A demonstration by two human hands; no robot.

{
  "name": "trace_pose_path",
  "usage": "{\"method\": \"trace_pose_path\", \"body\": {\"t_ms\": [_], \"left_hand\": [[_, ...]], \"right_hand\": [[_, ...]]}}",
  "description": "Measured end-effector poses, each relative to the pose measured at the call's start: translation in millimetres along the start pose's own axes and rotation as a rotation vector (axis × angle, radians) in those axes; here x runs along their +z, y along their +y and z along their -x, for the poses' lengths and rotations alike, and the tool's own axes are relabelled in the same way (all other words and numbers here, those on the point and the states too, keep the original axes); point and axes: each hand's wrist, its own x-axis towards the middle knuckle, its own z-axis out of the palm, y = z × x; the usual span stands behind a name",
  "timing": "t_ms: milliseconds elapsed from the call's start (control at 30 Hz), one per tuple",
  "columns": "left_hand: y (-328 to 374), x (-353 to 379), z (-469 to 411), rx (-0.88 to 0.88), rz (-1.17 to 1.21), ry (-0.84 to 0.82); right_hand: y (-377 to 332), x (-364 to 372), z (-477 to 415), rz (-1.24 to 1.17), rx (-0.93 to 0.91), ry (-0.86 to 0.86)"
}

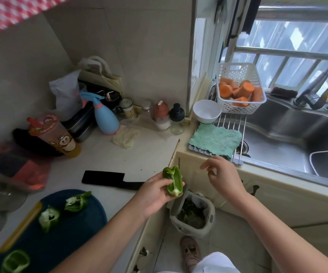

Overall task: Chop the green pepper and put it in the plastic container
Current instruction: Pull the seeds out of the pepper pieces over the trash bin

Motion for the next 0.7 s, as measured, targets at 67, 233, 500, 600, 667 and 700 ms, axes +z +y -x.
{"method": "trace_pose_path", "body": {"t_ms": [67,233,500,600,667,700], "left_hand": [[3,-5,0,0.018,-0.012,0.045],[18,-28,14,0.112,-0.069,0.147],[29,-105,75,0.217,0.021,0.345],[24,-138,101,0.255,0.118,0.459],[17,-158,117,0.286,0.17,0.548],[13,-168,124,0.296,0.194,0.593]], "right_hand": [[-9,-1,-1,-0.042,-0.016,-0.031],[-38,9,-6,-0.093,-0.108,-0.146],[-120,54,-25,-0.006,-0.363,-0.376],[-147,83,-26,0.052,-0.428,-0.486],[-165,106,-25,0.074,-0.502,-0.517],[-174,117,-24,0.081,-0.546,-0.532]]}}
